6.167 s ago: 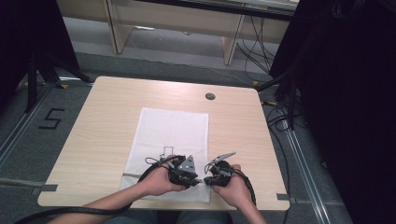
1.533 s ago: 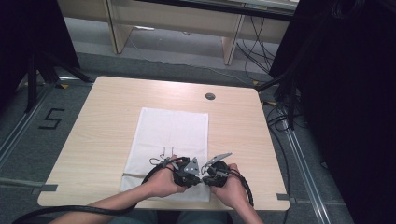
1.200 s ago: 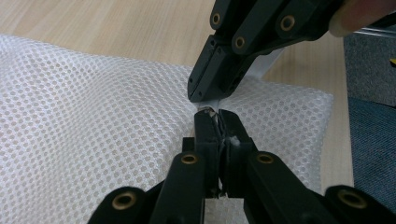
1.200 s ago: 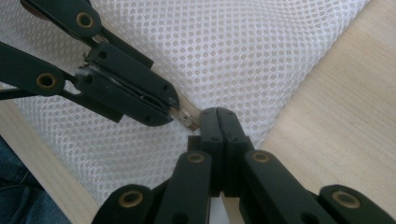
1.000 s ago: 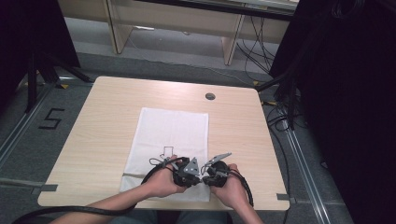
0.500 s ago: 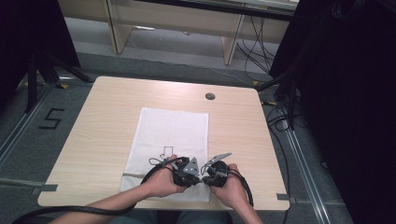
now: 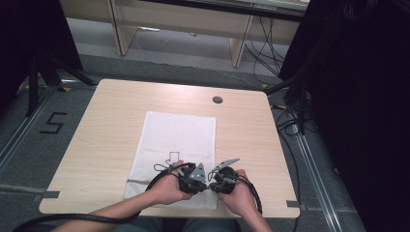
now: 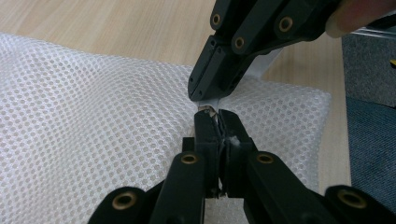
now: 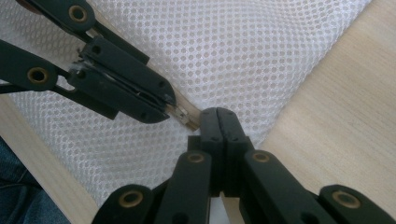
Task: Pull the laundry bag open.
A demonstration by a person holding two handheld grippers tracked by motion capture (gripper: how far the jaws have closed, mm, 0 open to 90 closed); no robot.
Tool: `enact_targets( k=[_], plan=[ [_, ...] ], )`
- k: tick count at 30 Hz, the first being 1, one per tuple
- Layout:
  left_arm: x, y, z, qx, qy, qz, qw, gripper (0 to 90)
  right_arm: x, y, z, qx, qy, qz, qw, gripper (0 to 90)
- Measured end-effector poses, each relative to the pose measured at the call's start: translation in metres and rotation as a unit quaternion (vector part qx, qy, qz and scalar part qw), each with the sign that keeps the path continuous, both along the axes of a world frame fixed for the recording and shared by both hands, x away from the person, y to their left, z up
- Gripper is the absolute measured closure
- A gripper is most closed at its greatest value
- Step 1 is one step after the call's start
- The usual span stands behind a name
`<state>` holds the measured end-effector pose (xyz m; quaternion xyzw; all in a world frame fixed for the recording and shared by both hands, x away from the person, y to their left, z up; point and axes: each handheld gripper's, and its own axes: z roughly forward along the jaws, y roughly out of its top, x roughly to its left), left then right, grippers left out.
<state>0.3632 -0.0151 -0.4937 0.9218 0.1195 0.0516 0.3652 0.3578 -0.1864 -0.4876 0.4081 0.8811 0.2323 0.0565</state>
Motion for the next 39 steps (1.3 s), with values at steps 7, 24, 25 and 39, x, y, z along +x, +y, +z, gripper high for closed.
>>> enact_targets(
  k=[7, 24, 25, 39],
  plan=[
    [0.0001, 0.0000, 0.0005, 0.000, 0.000, -0.002, 1.0000, 87.3, -0.0010, 0.0012, 0.0020, 0.001, 0.006, -0.001, 1.0000, 90.0],
    [-0.0013, 0.0022, 0.0013, -0.003, 0.002, 0.006, 1.0000, 87.2, 0.0004, 0.0008, 0.0015, 0.000, 0.000, 0.008, 1.0000, 90.0],
    [-0.0013, 0.0021, 0.0011, -0.004, 0.002, 0.006, 1.0000, 87.3, 0.0005, 0.0007, 0.0014, 0.000, -0.001, 0.009, 1.0000, 90.0],
    [-0.0026, 0.0094, 0.0040, -0.007, 0.001, 0.010, 0.9999, 87.2, 0.0002, 0.0017, 0.0016, -0.005, -0.003, 0.012, 0.9999, 90.0]
  ],
)
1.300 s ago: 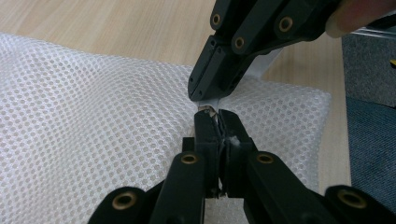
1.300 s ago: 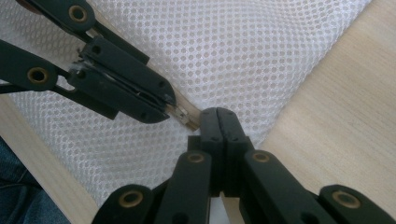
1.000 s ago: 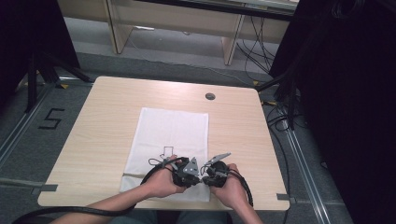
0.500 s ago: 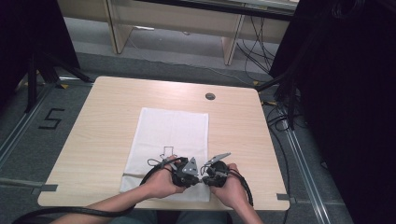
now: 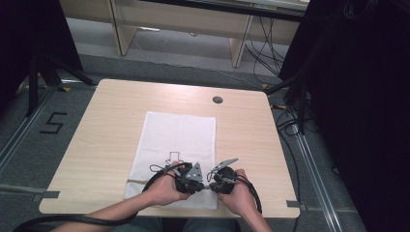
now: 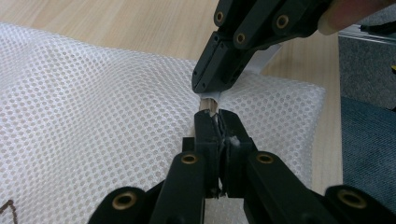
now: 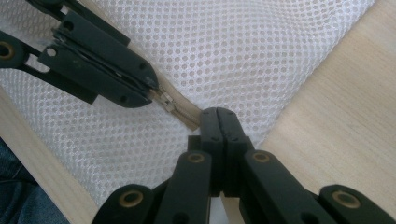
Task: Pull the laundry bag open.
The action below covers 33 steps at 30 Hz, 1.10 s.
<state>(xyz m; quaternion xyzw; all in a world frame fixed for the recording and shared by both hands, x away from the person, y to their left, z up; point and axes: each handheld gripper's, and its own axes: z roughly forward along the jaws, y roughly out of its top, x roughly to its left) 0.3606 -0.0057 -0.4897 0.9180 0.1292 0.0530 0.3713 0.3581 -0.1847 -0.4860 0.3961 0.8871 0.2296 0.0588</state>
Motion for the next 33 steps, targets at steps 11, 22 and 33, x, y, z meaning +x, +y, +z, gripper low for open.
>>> enact_targets(
  k=[11, 22, 33],
  plan=[
    [-0.0011, 0.0016, 0.0006, 0.002, -0.004, -0.002, 1.0000, 87.3, -0.0001, 0.0001, 0.0001, -0.001, 0.000, 0.001, 1.0000, 90.0],
    [-0.0020, 0.0051, 0.0027, 0.003, -0.004, -0.001, 1.0000, 87.2, -0.0002, 0.0003, 0.0002, -0.002, 0.000, 0.001, 1.0000, 90.0],
    [-0.0023, 0.0057, 0.0022, 0.000, -0.004, 0.000, 1.0000, 87.3, -0.0006, 0.0009, 0.0003, -0.004, -0.002, 0.001, 1.0000, 90.0]
  ],
)
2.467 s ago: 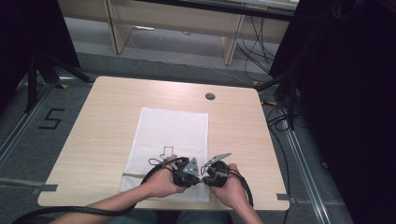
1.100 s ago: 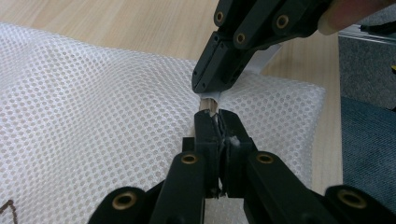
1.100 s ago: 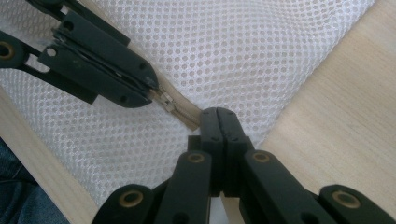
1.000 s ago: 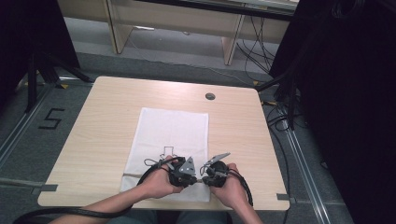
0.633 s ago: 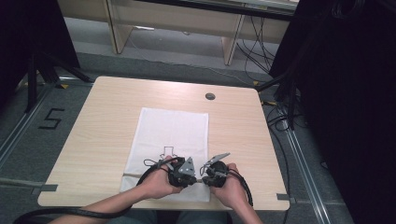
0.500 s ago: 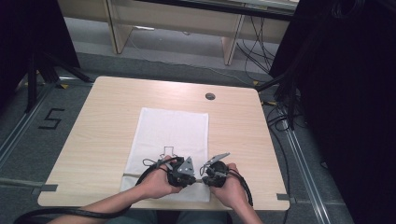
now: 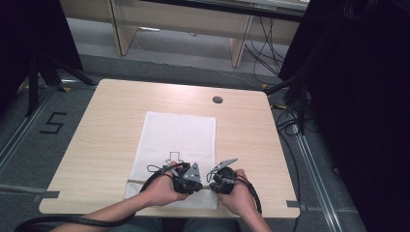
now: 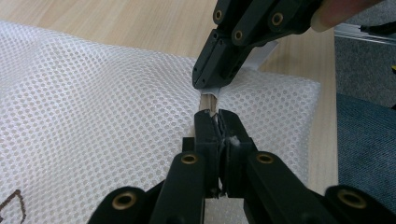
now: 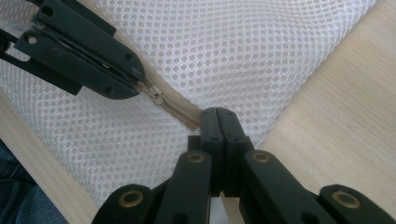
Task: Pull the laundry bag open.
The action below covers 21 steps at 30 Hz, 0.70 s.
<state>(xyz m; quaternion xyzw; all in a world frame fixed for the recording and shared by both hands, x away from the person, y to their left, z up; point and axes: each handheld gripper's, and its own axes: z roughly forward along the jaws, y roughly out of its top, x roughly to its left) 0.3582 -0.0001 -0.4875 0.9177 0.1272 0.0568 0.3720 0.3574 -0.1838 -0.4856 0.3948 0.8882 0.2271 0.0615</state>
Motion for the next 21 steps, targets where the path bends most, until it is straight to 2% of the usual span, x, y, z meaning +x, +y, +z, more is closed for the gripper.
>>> enact_targets(
  k=[8, 9, 11, 19, 20, 21],
  plan=[
    [-0.0001, 0.0021, 0.0020, 0.001, -0.001, -0.003, 1.0000, 87.3, 0.0000, 0.0001, 0.0001, -0.001, 0.000, 0.000, 1.0000, 90.0],
    [-0.0003, 0.0023, 0.0020, 0.000, 0.000, -0.001, 1.0000, 87.3, -0.0014, 0.0010, 0.0009, 0.000, 0.011, -0.008, 0.9999, 90.0],
    [-0.0003, 0.0027, 0.0020, 0.000, -0.002, -0.001, 1.0000, 87.3, 0.0000, 0.0000, 0.0000, 0.000, 0.000, 0.000, 1.0000, 90.0],
    [-0.0007, 0.0033, 0.0023, 0.001, -0.002, -0.002, 1.0000, 87.3, -0.0002, 0.0003, 0.0001, -0.001, 0.000, -0.001, 1.0000, 90.0],
    [-0.0004, 0.0034, 0.0026, 0.004, -0.003, -0.003, 1.0000, 87.3, -0.0016, 0.0012, 0.0009, 0.000, 0.010, -0.009, 0.9999, 90.0],
    [-0.0004, 0.0033, 0.0029, 0.003, -0.002, -0.004, 1.0000, 87.3, -0.0013, 0.0010, 0.0007, -0.001, 0.008, -0.007, 0.9999, 90.0]
  ],
)
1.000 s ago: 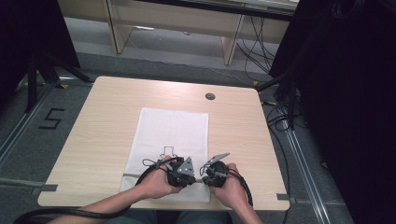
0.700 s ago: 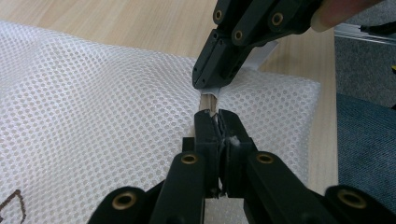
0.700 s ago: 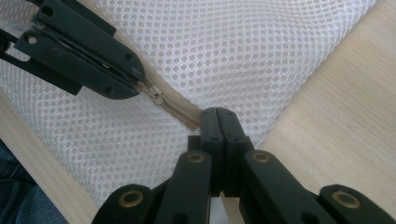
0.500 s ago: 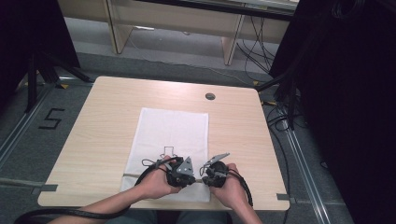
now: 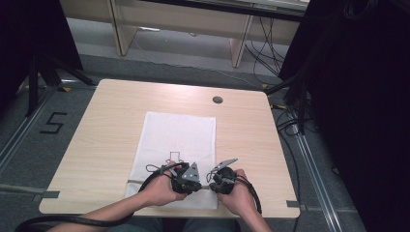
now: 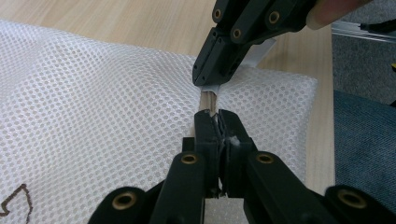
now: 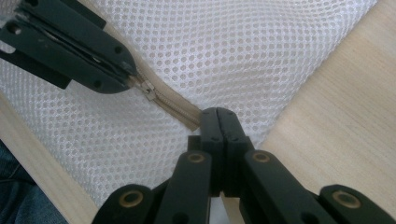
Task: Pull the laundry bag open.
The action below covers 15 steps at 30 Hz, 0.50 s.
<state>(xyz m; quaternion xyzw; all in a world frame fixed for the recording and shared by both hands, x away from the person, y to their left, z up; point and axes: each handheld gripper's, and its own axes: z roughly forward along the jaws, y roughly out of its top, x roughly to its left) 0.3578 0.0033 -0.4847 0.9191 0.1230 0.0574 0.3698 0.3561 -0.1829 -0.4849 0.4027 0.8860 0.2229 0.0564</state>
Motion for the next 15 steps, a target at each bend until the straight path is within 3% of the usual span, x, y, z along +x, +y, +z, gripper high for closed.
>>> enact_targets(
  k=[2, 5, 15],
  plan=[
    [0.0009, 0.0005, 0.0005, 0.000, 0.003, -0.001, 1.0000, 87.2, 0.0012, -0.0008, -0.0009, 0.001, -0.009, 0.006, 0.9999, 90.0],
    [0.0007, 0.0014, 0.0015, 0.001, -0.003, -0.002, 1.0000, 87.3, -0.0001, 0.0001, 0.0002, 0.001, 0.003, -0.001, 1.0000, 90.0],
    [0.0003, 0.0018, 0.0011, -0.003, -0.003, -0.001, 1.0000, 87.3, 0.0001, 0.0002, -0.0001, -0.002, -0.002, 0.000, 1.0000, 90.0]
  ],
)
